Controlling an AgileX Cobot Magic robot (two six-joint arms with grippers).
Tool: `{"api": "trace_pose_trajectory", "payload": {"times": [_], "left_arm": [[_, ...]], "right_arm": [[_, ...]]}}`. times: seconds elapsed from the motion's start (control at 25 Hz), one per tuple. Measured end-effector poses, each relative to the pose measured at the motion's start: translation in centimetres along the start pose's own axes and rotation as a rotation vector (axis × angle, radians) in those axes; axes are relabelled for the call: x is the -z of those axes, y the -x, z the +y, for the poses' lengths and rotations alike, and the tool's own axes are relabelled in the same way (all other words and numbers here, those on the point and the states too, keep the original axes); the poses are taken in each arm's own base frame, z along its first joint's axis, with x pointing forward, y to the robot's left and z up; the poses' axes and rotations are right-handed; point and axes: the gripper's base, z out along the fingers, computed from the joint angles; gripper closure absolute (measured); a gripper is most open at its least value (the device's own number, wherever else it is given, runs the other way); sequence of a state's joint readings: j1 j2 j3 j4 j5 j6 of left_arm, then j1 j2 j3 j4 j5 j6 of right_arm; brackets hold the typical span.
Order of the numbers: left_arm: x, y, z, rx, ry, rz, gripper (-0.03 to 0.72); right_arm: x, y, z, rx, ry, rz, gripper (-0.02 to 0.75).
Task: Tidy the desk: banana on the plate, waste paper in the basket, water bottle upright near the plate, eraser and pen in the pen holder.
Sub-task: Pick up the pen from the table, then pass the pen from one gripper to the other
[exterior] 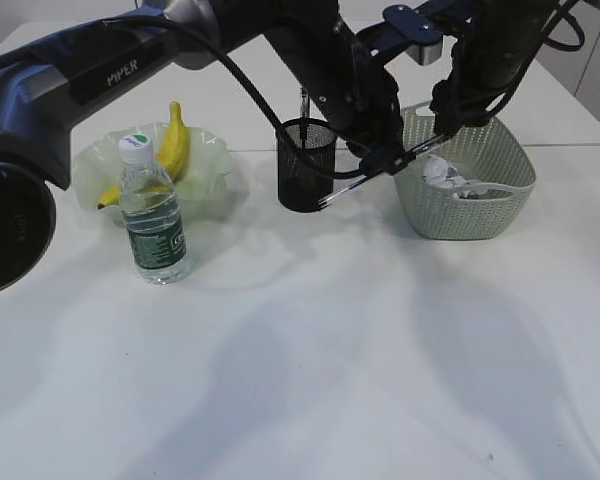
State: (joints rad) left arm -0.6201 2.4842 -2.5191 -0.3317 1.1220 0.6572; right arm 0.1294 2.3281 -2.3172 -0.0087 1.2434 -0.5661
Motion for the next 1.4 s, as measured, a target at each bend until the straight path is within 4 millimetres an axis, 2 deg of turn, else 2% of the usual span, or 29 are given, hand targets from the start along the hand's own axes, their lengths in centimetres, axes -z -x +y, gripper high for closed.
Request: {"api": "trace_pose_trajectory", "payload": {"times": [0.2, 0.4, 0.72, 1.04, 1.4], "left_arm": [[1.1, 1.3, 0.4, -0.011, 0.05, -0.086, 0.655], [1.3, 1.9, 0.7, -0.012, 0.093, -0.143, 0.657], [1.7, 1.6, 2.0, 0.002, 0.132, -0.173, 0.661], [1.7, 1.6, 1.9, 0.003, 0.129, -0.172, 0.664], [1.7, 1.5, 1.8, 0.004, 0.115, -0.157, 0.665]], "right_arm": [[0.0, 0.0, -0.2, -0.001, -0.018, -0.001, 0.295], [0.0, 0.1, -0.3, 0.0, -0.036, -0.012, 0.296], [0.0, 0.1, -0.7, -0.007, -0.068, -0.016, 0.296], [0.1, 0.3, -1.4, -0.053, -0.137, -0.046, 0.296], [2.4, 1.3, -2.5, -0.148, -0.217, -0.136, 0.296]]}}
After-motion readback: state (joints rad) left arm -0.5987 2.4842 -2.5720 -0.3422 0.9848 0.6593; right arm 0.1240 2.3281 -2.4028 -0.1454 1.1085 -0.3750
